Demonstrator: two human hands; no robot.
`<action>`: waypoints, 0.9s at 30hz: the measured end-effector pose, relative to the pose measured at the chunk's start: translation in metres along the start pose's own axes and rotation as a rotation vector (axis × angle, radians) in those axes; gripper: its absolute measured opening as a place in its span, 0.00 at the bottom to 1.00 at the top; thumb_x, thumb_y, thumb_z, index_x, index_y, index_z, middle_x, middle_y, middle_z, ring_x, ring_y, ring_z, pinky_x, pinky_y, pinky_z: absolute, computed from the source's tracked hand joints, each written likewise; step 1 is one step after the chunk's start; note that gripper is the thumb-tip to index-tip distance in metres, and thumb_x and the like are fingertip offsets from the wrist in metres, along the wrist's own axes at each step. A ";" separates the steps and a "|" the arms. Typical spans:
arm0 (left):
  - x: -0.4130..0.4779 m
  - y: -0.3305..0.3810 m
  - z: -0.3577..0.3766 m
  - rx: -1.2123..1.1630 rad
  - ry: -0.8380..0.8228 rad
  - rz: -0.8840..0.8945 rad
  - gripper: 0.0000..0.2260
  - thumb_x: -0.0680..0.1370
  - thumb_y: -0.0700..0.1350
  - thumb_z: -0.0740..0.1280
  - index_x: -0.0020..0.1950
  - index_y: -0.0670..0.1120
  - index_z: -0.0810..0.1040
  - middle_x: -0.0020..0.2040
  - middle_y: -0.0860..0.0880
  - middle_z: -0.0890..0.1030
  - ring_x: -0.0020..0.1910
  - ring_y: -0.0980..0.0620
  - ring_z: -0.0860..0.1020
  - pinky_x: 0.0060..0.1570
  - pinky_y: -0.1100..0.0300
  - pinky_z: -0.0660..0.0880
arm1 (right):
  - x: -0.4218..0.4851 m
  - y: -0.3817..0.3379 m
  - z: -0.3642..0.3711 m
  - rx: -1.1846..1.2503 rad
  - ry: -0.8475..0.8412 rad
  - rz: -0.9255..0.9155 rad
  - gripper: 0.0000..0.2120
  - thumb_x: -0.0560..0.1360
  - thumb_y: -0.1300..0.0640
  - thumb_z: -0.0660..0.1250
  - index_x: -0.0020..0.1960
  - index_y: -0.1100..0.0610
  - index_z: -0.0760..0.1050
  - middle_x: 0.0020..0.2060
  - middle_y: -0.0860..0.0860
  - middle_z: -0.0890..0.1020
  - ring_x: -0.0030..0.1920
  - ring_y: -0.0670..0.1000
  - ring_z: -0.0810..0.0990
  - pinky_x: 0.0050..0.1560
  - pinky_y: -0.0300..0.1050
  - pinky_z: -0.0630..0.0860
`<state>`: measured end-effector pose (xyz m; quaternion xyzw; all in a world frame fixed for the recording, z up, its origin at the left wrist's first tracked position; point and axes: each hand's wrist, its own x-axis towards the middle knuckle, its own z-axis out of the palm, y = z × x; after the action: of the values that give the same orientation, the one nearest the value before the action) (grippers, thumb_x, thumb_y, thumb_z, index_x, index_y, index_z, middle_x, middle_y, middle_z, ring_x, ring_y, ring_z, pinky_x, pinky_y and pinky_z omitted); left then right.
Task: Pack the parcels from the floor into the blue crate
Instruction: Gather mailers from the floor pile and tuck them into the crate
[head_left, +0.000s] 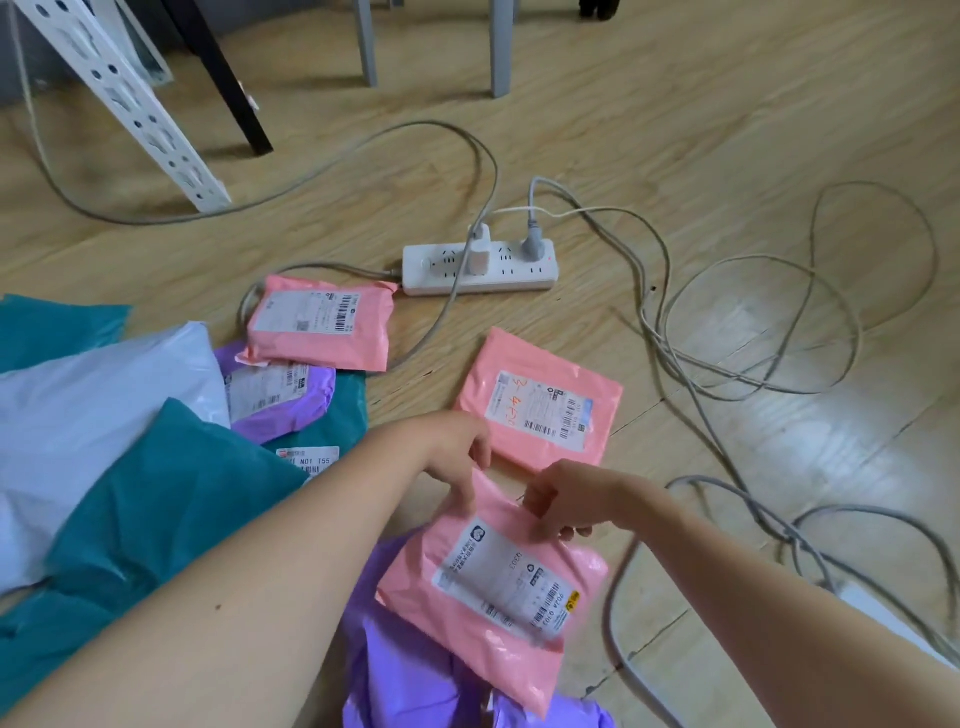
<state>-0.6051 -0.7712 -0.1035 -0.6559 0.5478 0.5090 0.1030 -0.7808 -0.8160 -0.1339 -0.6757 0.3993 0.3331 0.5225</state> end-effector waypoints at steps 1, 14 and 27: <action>-0.002 0.001 -0.001 0.028 -0.006 -0.002 0.25 0.65 0.43 0.78 0.59 0.47 0.76 0.59 0.51 0.76 0.52 0.52 0.75 0.43 0.65 0.70 | 0.000 -0.004 -0.004 0.005 0.004 -0.011 0.14 0.69 0.68 0.66 0.34 0.51 0.71 0.27 0.50 0.73 0.26 0.45 0.68 0.24 0.34 0.65; -0.026 -0.060 -0.027 -0.677 0.123 -0.242 0.10 0.71 0.41 0.73 0.48 0.43 0.76 0.44 0.47 0.80 0.42 0.51 0.78 0.41 0.59 0.78 | 0.023 -0.002 -0.055 0.404 0.742 0.226 0.11 0.69 0.66 0.63 0.29 0.57 0.75 0.27 0.54 0.79 0.25 0.51 0.75 0.24 0.38 0.71; -0.019 -0.102 -0.014 -1.314 0.430 -0.295 0.12 0.72 0.36 0.71 0.54 0.42 0.77 0.50 0.43 0.83 0.46 0.48 0.81 0.43 0.56 0.78 | 0.043 -0.028 -0.032 -0.222 0.606 0.133 0.31 0.67 0.43 0.73 0.66 0.50 0.69 0.61 0.54 0.70 0.52 0.55 0.79 0.51 0.45 0.75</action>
<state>-0.5105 -0.7304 -0.1252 -0.7357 0.0410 0.5742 -0.3568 -0.7358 -0.8512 -0.1514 -0.7694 0.5409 0.1917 0.2803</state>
